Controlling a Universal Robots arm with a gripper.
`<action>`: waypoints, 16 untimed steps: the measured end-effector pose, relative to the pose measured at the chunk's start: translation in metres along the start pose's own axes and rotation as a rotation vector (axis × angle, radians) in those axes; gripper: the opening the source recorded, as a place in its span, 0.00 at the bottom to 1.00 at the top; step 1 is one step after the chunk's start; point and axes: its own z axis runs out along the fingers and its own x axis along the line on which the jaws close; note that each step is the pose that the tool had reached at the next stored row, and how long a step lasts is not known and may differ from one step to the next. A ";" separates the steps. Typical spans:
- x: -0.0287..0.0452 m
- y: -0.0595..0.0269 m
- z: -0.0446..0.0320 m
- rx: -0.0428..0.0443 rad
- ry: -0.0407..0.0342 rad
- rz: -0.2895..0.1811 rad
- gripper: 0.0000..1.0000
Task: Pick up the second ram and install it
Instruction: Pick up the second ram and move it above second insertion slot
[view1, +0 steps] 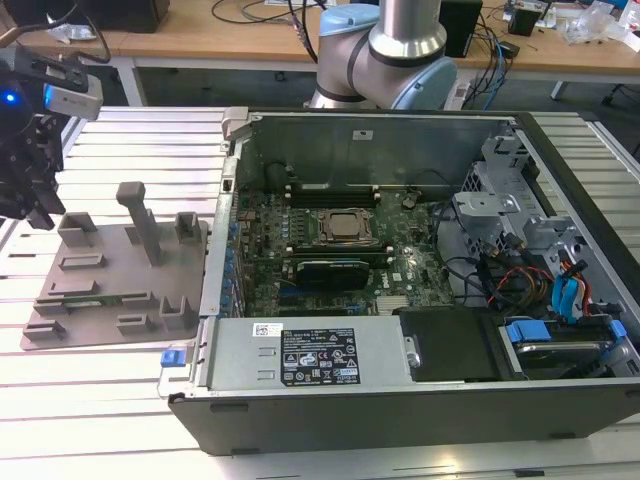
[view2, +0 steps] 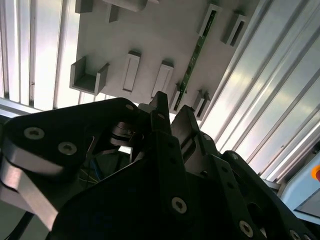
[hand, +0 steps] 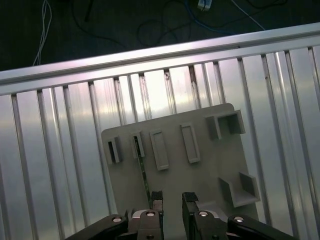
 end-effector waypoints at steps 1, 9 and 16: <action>0.0000 -0.0001 0.0014 0.0000 0.0000 0.000 0.30; 0.0002 -0.0004 0.0093 -0.0001 0.0000 0.000 0.30; 0.0004 -0.0006 0.0162 -0.0001 0.0001 0.000 0.30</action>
